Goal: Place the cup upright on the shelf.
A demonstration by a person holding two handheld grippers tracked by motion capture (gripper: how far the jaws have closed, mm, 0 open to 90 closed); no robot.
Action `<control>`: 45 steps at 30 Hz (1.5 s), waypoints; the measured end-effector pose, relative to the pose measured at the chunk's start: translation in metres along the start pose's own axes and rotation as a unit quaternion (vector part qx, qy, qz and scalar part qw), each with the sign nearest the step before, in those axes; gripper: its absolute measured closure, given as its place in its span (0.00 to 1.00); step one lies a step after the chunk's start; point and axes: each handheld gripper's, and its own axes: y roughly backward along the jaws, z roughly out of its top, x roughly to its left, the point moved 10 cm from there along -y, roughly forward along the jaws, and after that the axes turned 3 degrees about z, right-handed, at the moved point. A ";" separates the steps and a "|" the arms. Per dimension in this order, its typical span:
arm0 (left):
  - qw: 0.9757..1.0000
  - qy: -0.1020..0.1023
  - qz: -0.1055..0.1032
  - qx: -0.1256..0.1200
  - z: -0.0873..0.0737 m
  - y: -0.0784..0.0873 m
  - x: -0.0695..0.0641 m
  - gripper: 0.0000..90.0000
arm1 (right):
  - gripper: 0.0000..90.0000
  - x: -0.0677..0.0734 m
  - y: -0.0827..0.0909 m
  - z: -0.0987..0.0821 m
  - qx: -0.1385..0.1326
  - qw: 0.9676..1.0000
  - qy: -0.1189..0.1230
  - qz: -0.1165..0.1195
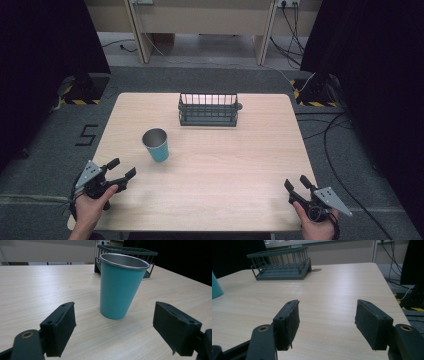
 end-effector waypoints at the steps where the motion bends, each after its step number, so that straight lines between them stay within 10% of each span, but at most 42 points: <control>1: 1.000 -0.003 -0.001 0.001 0.000 0.000 -0.001 0.19 | 0.40 0.002 -0.001 -0.001 0.002 1.000 0.002 0.002; 14: 1.000 0.023 -0.012 -0.012 0.017 -0.010 -0.007 0.18 | 0.39 0.009 -0.008 -0.003 0.015 1.000 0.025 0.006; 45: 0.999 -0.029 -0.045 0.011 0.023 -0.069 -0.018 0.16 | 0.38 0.010 -0.013 -0.008 0.027 0.999 0.021 0.015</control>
